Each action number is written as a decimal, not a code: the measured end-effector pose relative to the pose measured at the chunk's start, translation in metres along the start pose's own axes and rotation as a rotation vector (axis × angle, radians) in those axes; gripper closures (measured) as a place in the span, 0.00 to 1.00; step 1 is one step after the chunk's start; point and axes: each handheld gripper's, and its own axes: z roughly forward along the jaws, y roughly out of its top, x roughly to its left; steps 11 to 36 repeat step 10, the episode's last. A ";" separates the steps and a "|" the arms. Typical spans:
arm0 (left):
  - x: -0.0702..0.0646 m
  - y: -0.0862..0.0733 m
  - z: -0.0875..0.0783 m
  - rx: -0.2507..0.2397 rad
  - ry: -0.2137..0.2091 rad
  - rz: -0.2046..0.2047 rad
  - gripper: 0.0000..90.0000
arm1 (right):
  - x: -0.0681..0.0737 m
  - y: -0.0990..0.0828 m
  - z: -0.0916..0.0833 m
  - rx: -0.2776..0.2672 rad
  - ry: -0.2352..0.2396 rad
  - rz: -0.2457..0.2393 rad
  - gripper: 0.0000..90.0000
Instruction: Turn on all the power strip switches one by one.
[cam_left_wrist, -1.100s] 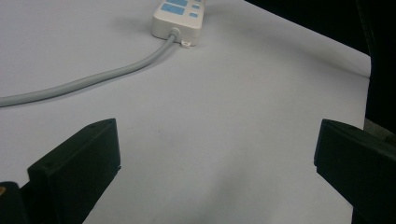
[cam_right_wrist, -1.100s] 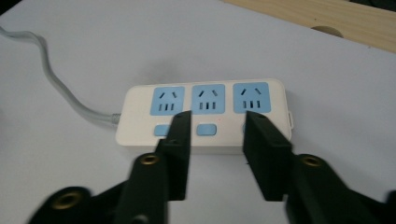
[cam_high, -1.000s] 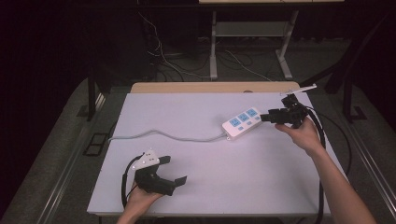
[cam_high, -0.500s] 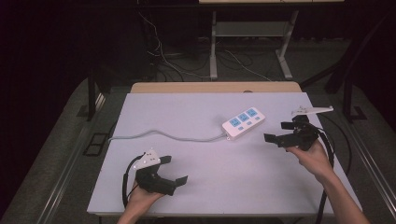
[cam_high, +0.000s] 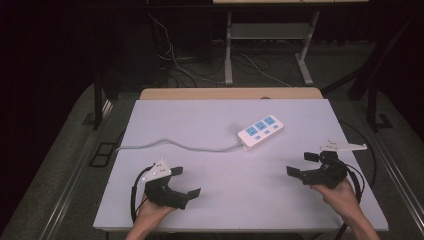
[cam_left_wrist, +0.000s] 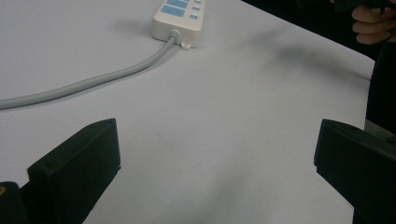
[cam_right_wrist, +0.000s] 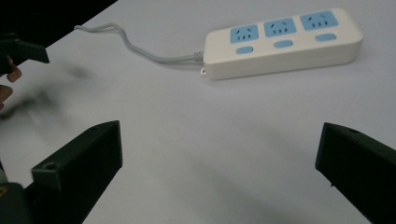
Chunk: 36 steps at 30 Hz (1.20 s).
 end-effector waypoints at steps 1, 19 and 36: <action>0.000 0.000 0.000 0.001 0.001 0.000 0.00 | 0.001 -0.004 0.000 -0.003 0.004 0.005 0.01; 0.001 0.000 0.000 0.002 0.004 -0.001 0.00 | 0.012 -0.031 -0.006 -0.001 -0.022 -0.011 0.01; 0.001 0.000 0.000 0.002 0.004 -0.001 0.00 | 0.012 -0.031 -0.006 -0.001 -0.022 -0.011 0.01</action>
